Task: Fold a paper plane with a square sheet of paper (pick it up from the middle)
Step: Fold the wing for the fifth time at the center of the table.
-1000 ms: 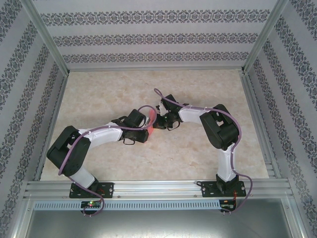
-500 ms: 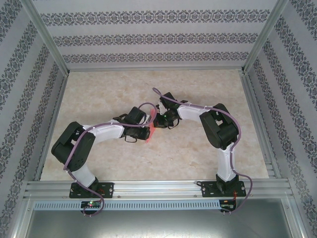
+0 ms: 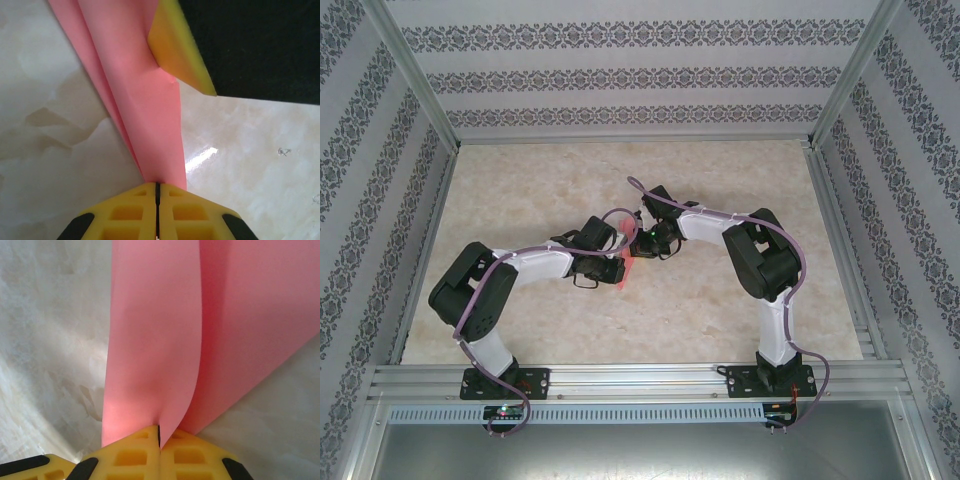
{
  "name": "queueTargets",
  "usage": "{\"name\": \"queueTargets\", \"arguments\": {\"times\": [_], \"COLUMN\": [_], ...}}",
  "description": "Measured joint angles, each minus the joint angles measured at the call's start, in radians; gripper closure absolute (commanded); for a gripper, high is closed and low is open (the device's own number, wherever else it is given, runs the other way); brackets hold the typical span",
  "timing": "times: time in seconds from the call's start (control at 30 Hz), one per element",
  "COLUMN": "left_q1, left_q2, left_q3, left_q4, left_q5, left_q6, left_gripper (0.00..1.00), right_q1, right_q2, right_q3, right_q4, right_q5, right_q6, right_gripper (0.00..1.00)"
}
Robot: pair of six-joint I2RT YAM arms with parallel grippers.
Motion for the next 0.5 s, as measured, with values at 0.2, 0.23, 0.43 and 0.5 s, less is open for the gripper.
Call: {"name": "queueTargets", "arguments": {"times": [0.2,0.23,0.43,0.5], "left_q1": [0.0,0.0,0.0,0.0], "left_q2": [0.013,0.014,0.026,0.033], "left_q3": [0.0,0.0,0.007,0.014], "left_q4": [0.01,0.011,0.013,0.014], "left_q5": [0.008,0.009,0.014,0.017], "left_q6": [-0.011,-0.012,-0.014,-0.014], "left_gripper": [0.9,0.9,0.9,0.9], "right_q1": [0.001,0.002,0.002,0.002], "right_q2": [0.0,0.0,0.0,0.0], "right_q3": [0.0,0.0,0.0,0.0], "right_q4": [0.001,0.001,0.005,0.01], "right_q5": [0.001,0.002,0.002,0.005], "right_q6": [0.006,0.007,0.019,0.024], "right_gripper": [0.97,0.97,0.96,0.95]}}
